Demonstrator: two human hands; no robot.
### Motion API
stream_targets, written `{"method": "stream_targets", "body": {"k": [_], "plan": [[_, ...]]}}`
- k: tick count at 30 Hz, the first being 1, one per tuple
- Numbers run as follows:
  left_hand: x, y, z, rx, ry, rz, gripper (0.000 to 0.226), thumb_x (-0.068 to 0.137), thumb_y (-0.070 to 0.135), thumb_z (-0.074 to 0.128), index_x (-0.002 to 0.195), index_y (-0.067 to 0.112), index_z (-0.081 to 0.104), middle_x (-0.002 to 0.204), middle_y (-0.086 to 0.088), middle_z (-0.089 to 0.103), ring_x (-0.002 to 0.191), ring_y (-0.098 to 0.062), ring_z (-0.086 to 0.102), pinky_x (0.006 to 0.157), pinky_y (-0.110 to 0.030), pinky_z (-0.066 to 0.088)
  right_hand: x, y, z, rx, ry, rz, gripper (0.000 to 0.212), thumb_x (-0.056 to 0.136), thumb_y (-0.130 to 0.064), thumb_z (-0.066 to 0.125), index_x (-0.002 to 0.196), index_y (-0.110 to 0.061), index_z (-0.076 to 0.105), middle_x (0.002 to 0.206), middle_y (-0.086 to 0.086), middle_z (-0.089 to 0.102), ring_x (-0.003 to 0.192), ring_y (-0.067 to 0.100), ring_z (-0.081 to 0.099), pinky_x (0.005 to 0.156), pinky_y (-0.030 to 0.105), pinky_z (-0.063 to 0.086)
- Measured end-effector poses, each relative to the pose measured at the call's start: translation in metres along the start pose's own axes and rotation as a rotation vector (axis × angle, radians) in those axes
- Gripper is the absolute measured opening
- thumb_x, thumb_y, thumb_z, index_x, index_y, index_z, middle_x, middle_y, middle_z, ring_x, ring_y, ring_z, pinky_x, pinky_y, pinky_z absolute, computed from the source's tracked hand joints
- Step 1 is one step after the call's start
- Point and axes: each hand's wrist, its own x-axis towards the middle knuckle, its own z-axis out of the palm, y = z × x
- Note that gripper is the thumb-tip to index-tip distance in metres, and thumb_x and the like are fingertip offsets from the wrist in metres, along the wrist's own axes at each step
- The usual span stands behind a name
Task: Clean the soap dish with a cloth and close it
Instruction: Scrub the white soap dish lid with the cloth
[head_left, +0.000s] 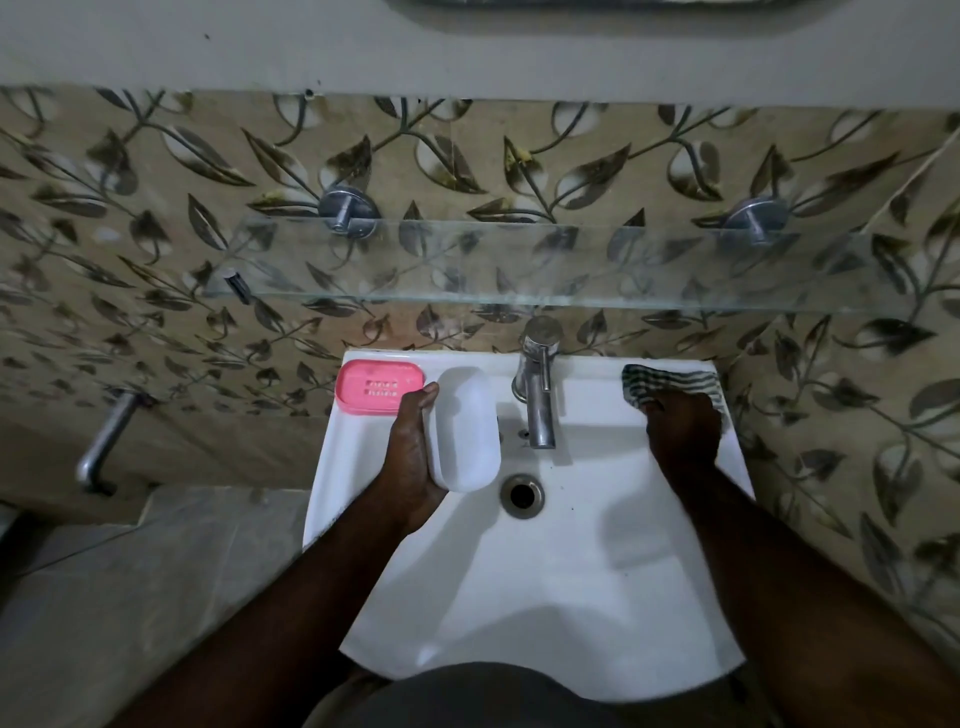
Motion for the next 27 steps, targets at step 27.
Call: {"method": "stream_targets", "body": {"k": [27], "plan": [[-0.027, 0.007, -0.030, -0.155, 0.011, -0.060, 0.066, 0.095, 0.061, 0.033, 0.123, 0.010, 0.065, 0.117, -0.016, 0.065, 0.107, -0.033, 0.061, 0.091, -0.043, 0.049, -0.152, -0.173, -0.140, 1.448, -0.707, 0.260, 0.021, 0.091, 0.002, 0.056, 0.106, -0.006, 0.068, 0.099, 0.016, 0.074, 0.088, 0.029, 0.071, 0.080, 0.040, 0.057]]}}
